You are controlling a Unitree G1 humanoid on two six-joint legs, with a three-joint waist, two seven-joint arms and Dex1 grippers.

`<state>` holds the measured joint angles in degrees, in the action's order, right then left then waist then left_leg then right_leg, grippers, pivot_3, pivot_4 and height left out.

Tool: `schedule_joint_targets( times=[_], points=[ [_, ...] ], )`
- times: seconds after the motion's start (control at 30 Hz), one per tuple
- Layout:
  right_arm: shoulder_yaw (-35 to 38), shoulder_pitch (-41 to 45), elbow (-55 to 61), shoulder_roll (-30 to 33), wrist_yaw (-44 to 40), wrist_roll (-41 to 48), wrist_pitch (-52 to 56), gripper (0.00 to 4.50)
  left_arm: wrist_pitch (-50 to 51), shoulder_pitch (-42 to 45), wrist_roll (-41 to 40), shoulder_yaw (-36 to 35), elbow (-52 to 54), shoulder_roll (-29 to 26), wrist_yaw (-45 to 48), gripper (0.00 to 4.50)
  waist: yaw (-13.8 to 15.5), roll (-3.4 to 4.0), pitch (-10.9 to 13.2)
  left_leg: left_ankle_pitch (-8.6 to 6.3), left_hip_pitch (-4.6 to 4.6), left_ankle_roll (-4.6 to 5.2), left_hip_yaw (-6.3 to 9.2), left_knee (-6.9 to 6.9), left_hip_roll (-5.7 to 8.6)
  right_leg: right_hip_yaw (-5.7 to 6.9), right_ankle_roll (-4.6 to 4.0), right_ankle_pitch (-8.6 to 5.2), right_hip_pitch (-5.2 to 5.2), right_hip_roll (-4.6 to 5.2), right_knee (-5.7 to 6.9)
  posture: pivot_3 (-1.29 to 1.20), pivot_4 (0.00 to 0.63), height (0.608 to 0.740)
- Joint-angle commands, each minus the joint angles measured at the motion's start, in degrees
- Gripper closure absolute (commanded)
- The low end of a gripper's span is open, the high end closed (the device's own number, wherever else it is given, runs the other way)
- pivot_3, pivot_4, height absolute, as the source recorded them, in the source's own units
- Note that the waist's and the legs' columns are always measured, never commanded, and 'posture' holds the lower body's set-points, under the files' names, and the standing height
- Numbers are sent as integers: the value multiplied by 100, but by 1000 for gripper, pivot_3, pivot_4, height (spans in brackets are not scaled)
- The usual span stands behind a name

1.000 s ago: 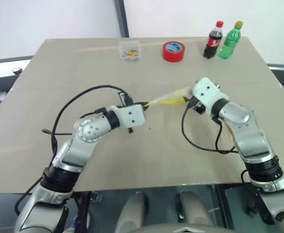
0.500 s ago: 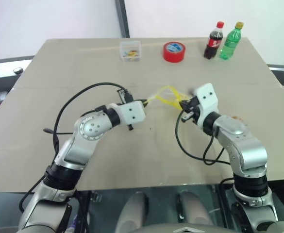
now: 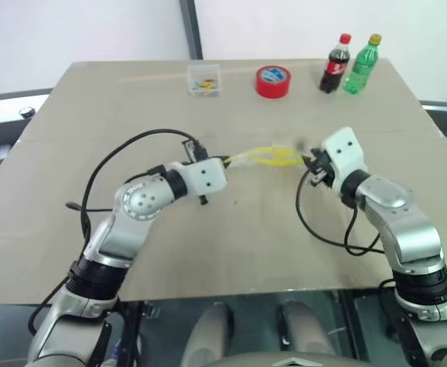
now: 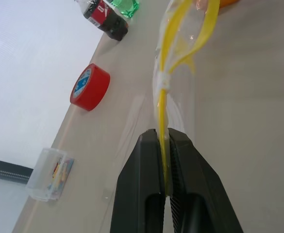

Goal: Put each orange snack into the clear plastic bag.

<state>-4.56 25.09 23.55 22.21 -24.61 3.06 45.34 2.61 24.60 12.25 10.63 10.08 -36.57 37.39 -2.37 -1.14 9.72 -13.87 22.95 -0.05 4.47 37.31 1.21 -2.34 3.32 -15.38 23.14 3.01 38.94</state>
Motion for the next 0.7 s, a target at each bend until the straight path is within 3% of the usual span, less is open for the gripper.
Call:
schedule_joint_targets(
  times=[0.03,0.17,0.33,0.47,0.7],
  points=[
    [178,-54,412,57,-76,195,-124,2180,93,48,41,-145,143,-12,-52,4500,6,0,0,0,0,0,0,0,0,0,0,0,0,0,0,0,150,740],
    [410,-112,648,-5,-182,624,97,2180,144,64,57,-138,162,-8,-55,4500,15,0,0,0,3,0,2,0,0,1,0,0,0,1,-2,0,150,740],
    [309,-100,681,-626,73,1108,607,4450,169,60,12,-136,194,49,-57,4500,-3,0,0,0,1,0,2,1,-2,1,0,0,0,-1,1,0,150,740],
    [202,62,219,-1297,465,1152,588,4450,193,49,-27,-162,273,54,-11,4500,0,0,0,0,-1,0,1,0,-3,-1,0,0,0,-2,2,0,150,740],
    [186,541,-719,-1650,697,1082,144,4450,217,-34,-128,-207,447,49,46,4500,9,0,0,0,0,0,3,0,1,1,0,0,1,1,1,0,150,740]
  ],
)
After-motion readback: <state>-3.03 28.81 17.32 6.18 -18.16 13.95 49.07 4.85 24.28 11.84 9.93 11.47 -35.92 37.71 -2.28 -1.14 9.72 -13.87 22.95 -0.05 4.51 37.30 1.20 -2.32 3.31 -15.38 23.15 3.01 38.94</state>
